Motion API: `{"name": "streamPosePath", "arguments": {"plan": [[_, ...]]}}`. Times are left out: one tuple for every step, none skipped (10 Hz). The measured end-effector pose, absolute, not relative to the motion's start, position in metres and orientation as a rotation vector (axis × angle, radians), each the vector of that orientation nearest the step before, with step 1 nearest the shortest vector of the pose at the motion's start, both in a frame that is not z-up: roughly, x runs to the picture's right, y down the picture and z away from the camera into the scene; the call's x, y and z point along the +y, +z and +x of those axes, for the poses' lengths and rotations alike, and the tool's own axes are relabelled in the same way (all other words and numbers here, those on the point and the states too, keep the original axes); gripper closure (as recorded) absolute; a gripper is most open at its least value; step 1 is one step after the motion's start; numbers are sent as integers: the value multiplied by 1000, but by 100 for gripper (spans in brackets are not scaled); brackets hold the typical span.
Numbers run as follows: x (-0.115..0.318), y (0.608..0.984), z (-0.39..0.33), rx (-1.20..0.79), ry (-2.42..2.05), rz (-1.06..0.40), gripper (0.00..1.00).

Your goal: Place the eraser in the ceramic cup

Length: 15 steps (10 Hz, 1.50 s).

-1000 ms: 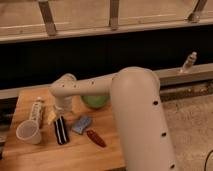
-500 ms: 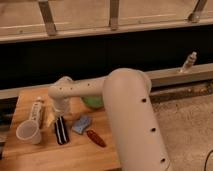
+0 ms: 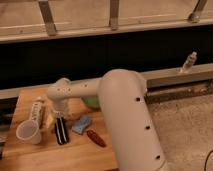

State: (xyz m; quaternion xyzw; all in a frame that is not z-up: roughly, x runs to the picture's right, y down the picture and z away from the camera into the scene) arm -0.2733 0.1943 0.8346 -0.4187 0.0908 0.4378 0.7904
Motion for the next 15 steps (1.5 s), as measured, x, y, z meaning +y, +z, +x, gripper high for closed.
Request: {"name": "streamPosePath", "arguments": {"plan": [[193,832,-275,198,938,-897,49],[193,831,-276,201,932,-896,59],[193,830,-278,202,929,-896,67],[194,830,-280,203,925,-896,76],[195,829,-281,205,921,-899,89],[196,829,-282,206,920,-900,96],[196,829,-281,207,919,-902,100],[196,830,-281,207,918,-902,100],[195,829,-281,205,918,-901,100],[194,828,-280,198,926,-904,100],[186,827,-274,177,957,-905,100],[172,823,-266,145,989,-902,100],[160,821,-257,127,1014,-894,100],[145,819,-246,106,1044,-880,100],[126,816,-235,74,1081,-864,100]]}}
